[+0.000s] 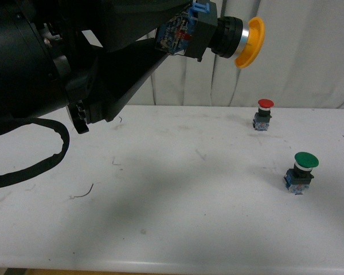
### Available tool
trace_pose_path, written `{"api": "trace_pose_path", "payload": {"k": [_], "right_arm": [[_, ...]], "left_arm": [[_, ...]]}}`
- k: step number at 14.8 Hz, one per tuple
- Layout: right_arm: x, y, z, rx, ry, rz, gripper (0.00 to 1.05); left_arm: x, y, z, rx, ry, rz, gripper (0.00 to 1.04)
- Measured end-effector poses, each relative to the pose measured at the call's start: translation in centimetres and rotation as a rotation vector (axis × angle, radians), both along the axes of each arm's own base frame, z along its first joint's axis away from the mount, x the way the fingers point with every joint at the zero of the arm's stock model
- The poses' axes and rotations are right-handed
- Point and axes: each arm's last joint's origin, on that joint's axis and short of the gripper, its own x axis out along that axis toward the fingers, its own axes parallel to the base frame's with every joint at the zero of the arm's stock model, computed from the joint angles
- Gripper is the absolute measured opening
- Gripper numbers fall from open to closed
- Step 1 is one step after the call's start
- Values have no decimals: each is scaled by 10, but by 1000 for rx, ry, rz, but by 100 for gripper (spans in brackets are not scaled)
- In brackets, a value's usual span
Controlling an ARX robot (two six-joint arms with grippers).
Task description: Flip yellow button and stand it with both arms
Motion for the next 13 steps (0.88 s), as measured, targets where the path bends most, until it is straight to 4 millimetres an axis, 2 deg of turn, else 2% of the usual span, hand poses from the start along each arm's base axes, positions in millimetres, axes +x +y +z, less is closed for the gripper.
{"api": "trace_pose_path", "payload": {"k": [4,9,13], "right_arm": [[4,16,-19,235,274,139,98],[23,28,-28,374,422,170,98],[29,52,-26,400,453,240,98]], "left_arm": [[0,-1,1,-1,-4,-4,35],[0,-1,1,-2,-4,-3,35],[-1,0,4,-4,-14,-1,35]]}}
